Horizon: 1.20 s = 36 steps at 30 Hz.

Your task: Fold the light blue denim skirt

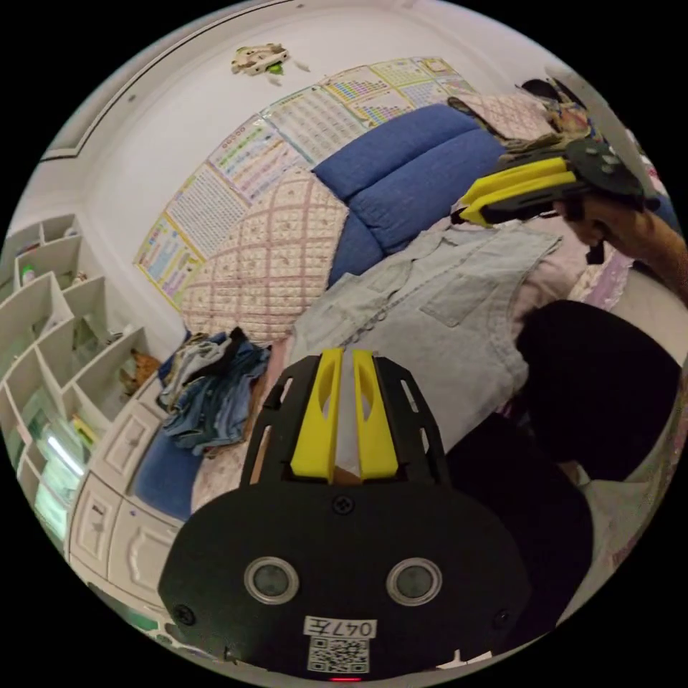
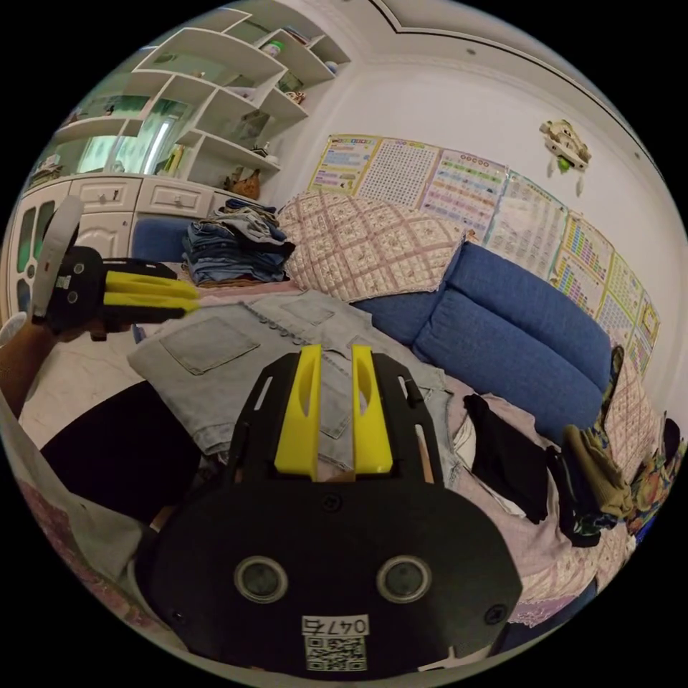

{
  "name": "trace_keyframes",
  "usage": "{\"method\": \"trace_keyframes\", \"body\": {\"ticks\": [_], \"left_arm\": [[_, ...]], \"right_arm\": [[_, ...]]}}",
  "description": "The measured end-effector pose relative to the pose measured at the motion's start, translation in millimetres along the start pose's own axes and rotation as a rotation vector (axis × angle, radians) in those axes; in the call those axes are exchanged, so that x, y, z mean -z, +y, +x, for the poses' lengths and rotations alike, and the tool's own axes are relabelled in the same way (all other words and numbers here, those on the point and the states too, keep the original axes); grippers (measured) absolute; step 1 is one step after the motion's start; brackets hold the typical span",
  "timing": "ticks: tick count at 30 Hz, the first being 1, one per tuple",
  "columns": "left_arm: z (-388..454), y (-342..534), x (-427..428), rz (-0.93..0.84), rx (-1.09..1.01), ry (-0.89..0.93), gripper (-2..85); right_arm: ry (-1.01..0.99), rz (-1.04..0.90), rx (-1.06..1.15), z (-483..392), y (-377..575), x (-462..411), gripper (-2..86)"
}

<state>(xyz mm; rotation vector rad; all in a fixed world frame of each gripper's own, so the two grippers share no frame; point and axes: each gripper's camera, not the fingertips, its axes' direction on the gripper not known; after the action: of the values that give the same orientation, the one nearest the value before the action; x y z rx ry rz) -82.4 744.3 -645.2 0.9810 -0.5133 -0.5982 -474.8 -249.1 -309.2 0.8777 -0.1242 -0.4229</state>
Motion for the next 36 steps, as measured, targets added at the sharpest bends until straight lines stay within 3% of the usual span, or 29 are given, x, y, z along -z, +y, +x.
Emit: {"method": "trace_keyframes", "body": {"ticks": [2, 9, 14, 21, 24, 26, 29, 36], "left_arm": [[6, 14, -10, -0.043, -0.017, 0.076, 5.0], [25, 51, -19, -0.001, -0.089, 0.06, 3.8], [37, 73, -40, -0.057, -0.173, 0.104, -0.4], [30, 94, -74, -0.183, -0.154, 0.149, -0.8], [23, 108, -98, -0.219, -0.066, 0.208, -0.9], [9, 119, -122, -0.265, 0.041, 0.369, -0.9], [-7, 132, -140, -0.28, 0.173, 0.405, -1.0], [-29, 135, -170, -0.361, 0.173, 0.458, -1.0]], "right_arm": [[-0.028, -0.009, 0.006, -1, -7, 13, 1.7], [-0.038, 0.141, 0.057, -16, -23, 39, 1.3], [-0.159, -0.082, 0.086, -34, -50, -7, 6.7], [-0.245, -0.276, 0.112, -65, -76, -59, -0.3], [-0.239, -0.384, 0.129, -78, -87, -91, -0.5], [-0.252, -0.429, 0.129, -84, -94, -113, -0.6], [-0.285, -0.491, 0.1, -84, -100, -143, -0.6], [-0.323, -0.641, 0.172, -113, -112, -206, -1.0]]}}
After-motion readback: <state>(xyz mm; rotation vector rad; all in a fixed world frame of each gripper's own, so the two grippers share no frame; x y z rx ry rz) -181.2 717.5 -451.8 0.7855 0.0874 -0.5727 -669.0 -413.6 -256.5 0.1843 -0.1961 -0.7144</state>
